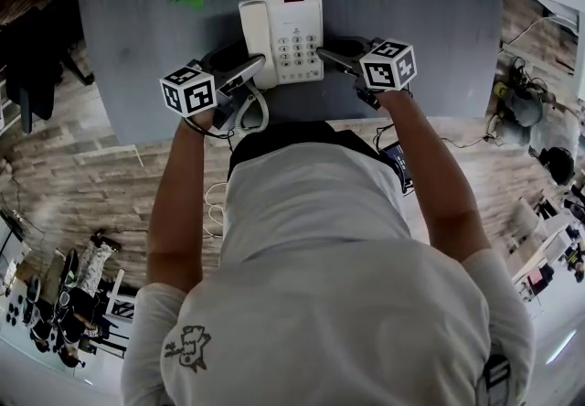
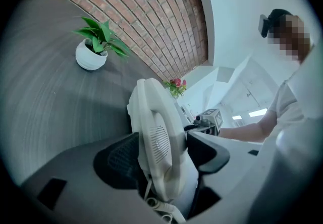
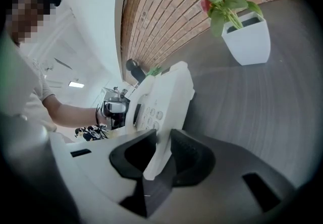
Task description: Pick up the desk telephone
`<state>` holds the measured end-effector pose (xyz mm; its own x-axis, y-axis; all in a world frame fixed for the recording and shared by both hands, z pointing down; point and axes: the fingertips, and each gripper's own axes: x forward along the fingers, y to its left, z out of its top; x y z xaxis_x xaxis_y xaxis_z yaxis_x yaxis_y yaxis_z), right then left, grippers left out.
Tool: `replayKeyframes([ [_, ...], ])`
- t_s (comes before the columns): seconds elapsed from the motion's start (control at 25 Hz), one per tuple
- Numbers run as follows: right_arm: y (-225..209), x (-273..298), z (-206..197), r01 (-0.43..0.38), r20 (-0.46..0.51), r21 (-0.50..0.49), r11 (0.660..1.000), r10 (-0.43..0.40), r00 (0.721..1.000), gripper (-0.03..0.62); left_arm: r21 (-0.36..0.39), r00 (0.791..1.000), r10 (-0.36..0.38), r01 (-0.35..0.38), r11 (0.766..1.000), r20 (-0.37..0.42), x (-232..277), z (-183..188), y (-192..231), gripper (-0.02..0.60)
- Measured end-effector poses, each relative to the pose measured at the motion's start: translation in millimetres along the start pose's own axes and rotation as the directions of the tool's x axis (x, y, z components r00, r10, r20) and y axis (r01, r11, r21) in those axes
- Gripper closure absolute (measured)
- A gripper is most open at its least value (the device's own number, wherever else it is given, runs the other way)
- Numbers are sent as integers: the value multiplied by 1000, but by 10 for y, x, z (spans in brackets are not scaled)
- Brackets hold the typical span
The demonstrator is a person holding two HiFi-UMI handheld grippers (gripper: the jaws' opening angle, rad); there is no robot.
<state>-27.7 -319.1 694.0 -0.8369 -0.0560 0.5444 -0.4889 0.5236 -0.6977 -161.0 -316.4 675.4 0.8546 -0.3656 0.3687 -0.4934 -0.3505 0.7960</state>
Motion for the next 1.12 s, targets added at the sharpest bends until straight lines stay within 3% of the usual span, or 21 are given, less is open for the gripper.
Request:
replayKeyframes([
  [0.12, 2, 7, -7, -5, 8, 9, 1000, 4, 1000, 499, -29, 1000, -20, 20, 999, 5, 6, -21, 31, 247],
  [0.52, -1, -14, -5, -25, 43, 66, 997, 22, 999, 508, -97, 997, -73, 75, 992, 15, 45, -39, 10, 257],
  [1.12, 143, -136, 61, -8, 66, 79, 997, 3, 998, 519, -56, 999, -26, 27, 998, 34, -48, 91, -206, 288],
])
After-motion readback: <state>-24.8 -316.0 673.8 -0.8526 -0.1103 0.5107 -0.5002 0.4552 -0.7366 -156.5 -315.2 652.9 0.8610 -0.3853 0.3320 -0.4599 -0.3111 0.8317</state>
